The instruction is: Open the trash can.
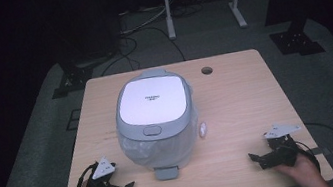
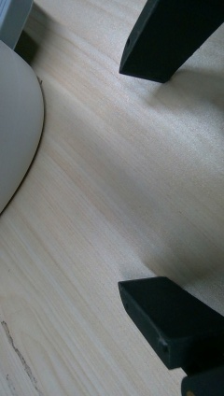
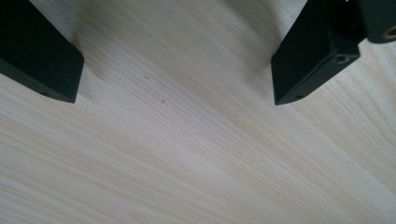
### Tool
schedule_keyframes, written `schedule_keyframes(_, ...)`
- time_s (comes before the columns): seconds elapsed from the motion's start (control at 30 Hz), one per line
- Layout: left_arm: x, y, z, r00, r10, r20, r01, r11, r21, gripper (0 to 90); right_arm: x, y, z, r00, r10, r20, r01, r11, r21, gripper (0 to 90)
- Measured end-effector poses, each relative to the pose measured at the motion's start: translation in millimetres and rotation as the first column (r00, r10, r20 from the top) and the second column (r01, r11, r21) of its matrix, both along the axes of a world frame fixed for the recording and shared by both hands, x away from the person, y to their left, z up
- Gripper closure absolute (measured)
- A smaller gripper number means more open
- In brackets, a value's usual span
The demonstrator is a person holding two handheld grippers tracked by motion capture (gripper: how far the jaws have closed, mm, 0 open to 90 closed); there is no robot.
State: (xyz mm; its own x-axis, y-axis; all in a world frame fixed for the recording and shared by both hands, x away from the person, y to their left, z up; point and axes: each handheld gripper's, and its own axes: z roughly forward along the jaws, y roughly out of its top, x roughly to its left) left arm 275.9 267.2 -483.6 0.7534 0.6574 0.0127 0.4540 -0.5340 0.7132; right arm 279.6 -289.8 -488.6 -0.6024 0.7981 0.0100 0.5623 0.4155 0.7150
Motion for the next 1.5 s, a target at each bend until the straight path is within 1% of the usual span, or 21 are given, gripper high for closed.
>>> schedule_keyframes(0.2,-0.2,1.0,0.4,1.0000,-0.003,0.001,0.003,0.9999,-0.011,0.2,0.0,0.0,0.0,1.0000,0.000,0.000,0.000,1.0000,0.000,1.4)
schedule_keyframes(0.23,-0.2,1.0,0.4,1.0000,-0.003,0.001,0.003,0.9999,-0.011,2.9,0.0,0.0,0.0,1.0000,0.000,0.000,0.000,1.0000,0.000,1.4)
schedule_keyframes(0.27,-0.8,1.7,1.0,1.0000,-0.008,0.005,0.009,0.9998,-0.018,2.9,0.0,0.0,0.0,1.0000,0.000,0.000,0.000,1.0000,0.000,1.4)
schedule_keyframes(0.33,-0.9,1.7,1.7,1.0000,-0.009,-0.002,0.009,0.9997,-0.023,4.7,0.0,0.0,0.0,1.0000,0.000,0.000,0.000,1.0000,0.000,1.4)
schedule_keyframes(0.43,-1.9,2.3,4.3,0.9999,-0.009,-0.007,0.009,0.9990,-0.043,6.3,0.0,0.0,0.0,1.0000,0.000,0.000,0.000,1.0000,0.000,1.4)
schedule_keyframes(0.5,-2.8,2.8,5.6,0.9999,-0.014,0.000,0.014,0.9987,-0.049,10.8,0.0,0.0,0.0,1.0000,0.000,0.000,0.000,1.0000,0.000,1.4)
schedule_keyframes(0.53,-3.9,3.6,8.5,0.9999,-0.014,0.008,0.015,0.9981,-0.059,11.9,-0.1,0.1,0.0,1.0000,-0.001,-0.001,0.001,1.0000,0.000,1.4)
schedule_keyframes(0.57,-3.9,3.6,8.5,0.9999,-0.014,0.008,0.015,0.9981,-0.059,13.0,-0.1,0.1,0.0,1.0000,-0.001,-0.001,0.001,1.0000,0.000,1.4)
schedule_keyframes(0.63,-4.1,5.0,12.5,0.9999,-0.011,0.007,0.011,0.9967,-0.080,14.3,0.0,0.0,0.0,1.0000,0.000,0.000,0.000,1.0000,0.000,1.5)
schedule_keyframes(0.7,-4.3,5.8,13.8,0.9998,-0.015,0.008,0.016,0.9961,-0.087,19.1,0.0,0.0,0.0,1.0000,0.000,0.000,0.000,1.0000,0.000,1.4)
schedule_keyframes(0.73,-5.0,6.4,15.5,0.9999,-0.011,0.006,0.012,0.9950,-0.100,20.3,0.0,0.0,0.0,1.0000,0.000,0.000,0.000,1.0000,0.000,1.4)
schedule_keyframes(0.77,-5.4,6.9,16.7,0.9999,-0.015,0.000,0.015,0.9945,-0.103,21.6,0.0,0.0,0.0,1.0000,0.000,0.000,0.000,1.0000,0.000,1.4)
schedule_keyframes(0.9,-7.4,7.9,20.1,0.9997,-0.022,0.008,0.023,0.9934,-0.112,25.6,0.0,0.0,0.0,1.0000,0.000,0.000,0.000,1.0000,0.000,1.4)
schedule_keyframes(0.97,-8.6,8.4,22.9,0.9996,-0.026,0.012,0.028,0.9926,-0.118,30.0,0.0,0.0,0.0,1.0000,0.000,0.000,0.000,1.0000,0.000,1.4)
schedule_keyframes(1.0,-8.9,8.7,24.5,0.9994,-0.031,0.014,0.032,0.9923,-0.119,30.0,0.0,0.0,0.0,1.0000,0.000,0.000,0.000,1.0000,0.000,1.5)
schedule_keyframes(1.07,-9.7,9.9,29.4,0.9994,-0.025,0.024,0.028,0.9914,-0.128,35.9,0.0,0.0,0.0,1.0000,0.000,0.000,0.000,1.0000,0.000,1.4)
schedule_keyframes(1.13,-9.9,10.2,30.6,0.9995,-0.022,0.025,0.025,0.9908,-0.133,40.1,0.0,0.0,0.0,1.0000,0.000,0.000,0.000,1.0000,0.000,1.4)
schedule_keyframes(1.17,-10.2,10.8,33.2,0.9996,-0.019,0.023,0.022,0.9895,-0.143,40.1,0.0,0.0,0.0,1.0000,0.000,0.000,0.000,1.0000,0.000,1.5)
schedule_keyframes(1.2,-10.4,11.6,35.9,0.9996,-0.021,0.019,0.024,0.9888,-0.148,45.2,0.0,0.0,0.0,1.0000,0.000,0.000,0.000,1.0000,0.000,1.4)
schedule_keyframes(1.27,-11.1,12.2,39.0,0.9996,-0.024,0.016,0.026,0.9873,-0.157,49.1,0.0,0.0,0.0,1.0000,0.000,0.000,0.000,1.0000,0.000,1.4)
schedule_keyframes(1.5,-12.4,13.4,46.0,0.9993,-0.037,0.004,0.037,0.9859,-0.163,64.5,0.0,0.0,0.0,1.0000,0.000,0.000,0.000,1.0000,0.000,1.4)
